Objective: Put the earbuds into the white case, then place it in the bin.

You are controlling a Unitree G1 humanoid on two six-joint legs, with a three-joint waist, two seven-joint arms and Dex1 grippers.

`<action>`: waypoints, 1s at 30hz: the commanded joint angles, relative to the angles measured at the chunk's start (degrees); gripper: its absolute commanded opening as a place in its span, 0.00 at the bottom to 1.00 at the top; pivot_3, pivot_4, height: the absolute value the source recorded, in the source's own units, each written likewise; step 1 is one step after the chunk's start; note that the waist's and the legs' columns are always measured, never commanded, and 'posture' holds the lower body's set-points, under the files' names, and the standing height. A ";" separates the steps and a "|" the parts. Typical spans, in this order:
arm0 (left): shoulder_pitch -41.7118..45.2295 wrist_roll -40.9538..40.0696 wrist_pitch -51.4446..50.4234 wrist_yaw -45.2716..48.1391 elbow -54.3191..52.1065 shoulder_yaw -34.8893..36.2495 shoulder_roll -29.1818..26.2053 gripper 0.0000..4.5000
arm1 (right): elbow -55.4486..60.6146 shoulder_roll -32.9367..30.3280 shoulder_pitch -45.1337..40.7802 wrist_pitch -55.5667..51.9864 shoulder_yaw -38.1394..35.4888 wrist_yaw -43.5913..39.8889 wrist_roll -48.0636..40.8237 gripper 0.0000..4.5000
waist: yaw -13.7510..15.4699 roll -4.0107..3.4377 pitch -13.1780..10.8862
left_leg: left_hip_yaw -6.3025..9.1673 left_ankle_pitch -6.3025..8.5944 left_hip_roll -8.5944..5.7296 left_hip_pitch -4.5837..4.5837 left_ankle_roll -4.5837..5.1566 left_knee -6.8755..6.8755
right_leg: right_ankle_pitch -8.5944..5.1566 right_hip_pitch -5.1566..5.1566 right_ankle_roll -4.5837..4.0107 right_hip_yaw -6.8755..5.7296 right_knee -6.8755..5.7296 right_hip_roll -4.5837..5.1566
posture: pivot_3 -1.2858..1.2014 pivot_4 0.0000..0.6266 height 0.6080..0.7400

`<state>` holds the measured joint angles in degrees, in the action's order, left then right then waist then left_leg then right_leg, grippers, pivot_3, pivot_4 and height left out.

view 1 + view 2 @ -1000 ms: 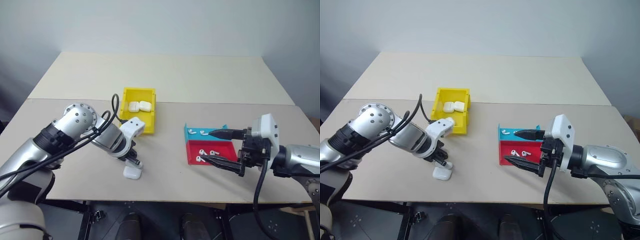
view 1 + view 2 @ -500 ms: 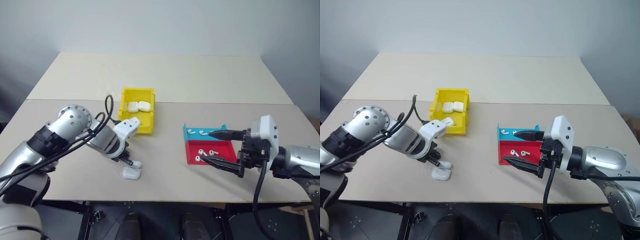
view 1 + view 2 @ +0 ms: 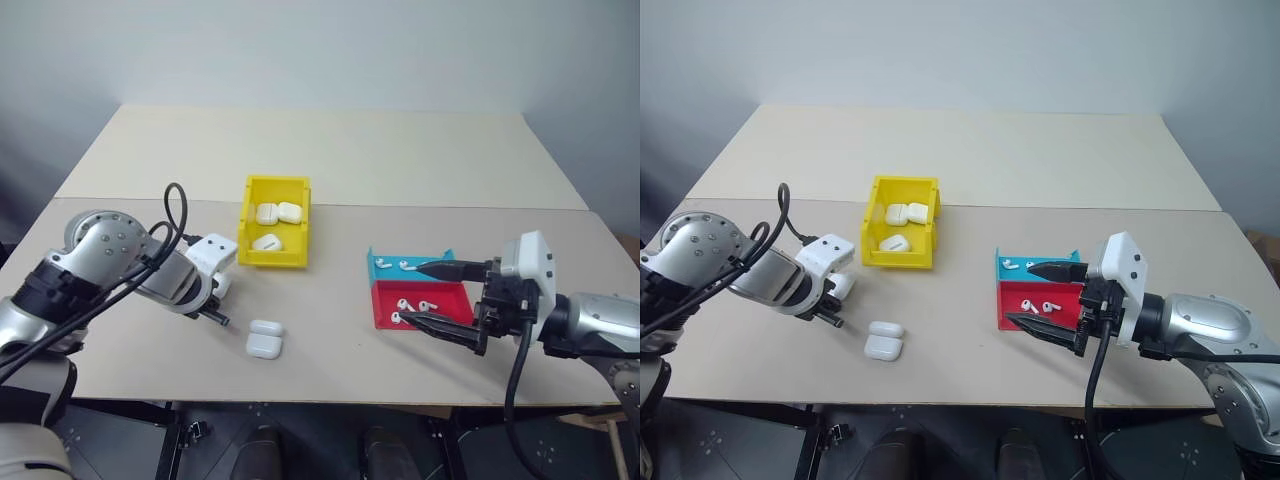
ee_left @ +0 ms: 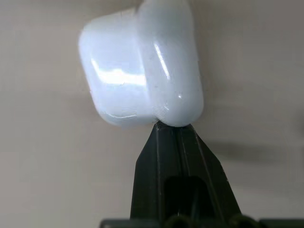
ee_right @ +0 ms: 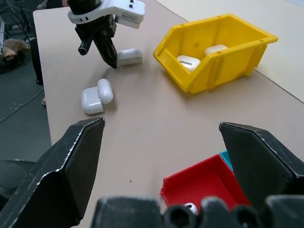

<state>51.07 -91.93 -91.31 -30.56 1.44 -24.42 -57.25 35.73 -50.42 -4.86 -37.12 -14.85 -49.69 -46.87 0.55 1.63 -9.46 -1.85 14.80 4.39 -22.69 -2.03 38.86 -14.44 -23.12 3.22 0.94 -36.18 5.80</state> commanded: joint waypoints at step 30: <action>4.72 83.43 109.12 123.05 32.03 -3.13 -6.59 1.00 | -2.08 0.12 -6.34 2.96 1.95 -4.72 1.72 1.00 | 1.75 -0.03 0.00 | -0.06 0.07 0.03 -0.27 0.12 0.09 | 0.01 -0.14 -0.07 -0.13 0.08 -0.05 | 0.52 0.24 1.00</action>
<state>53.28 -10.90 10.59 91.73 28.93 -25.42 -64.10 32.06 -50.05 -10.84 -35.01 -11.83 -54.59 -45.02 2.29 1.61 -9.46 -1.90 14.87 4.43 -23.00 -1.91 38.95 -14.42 -23.29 3.17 0.80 -36.08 5.75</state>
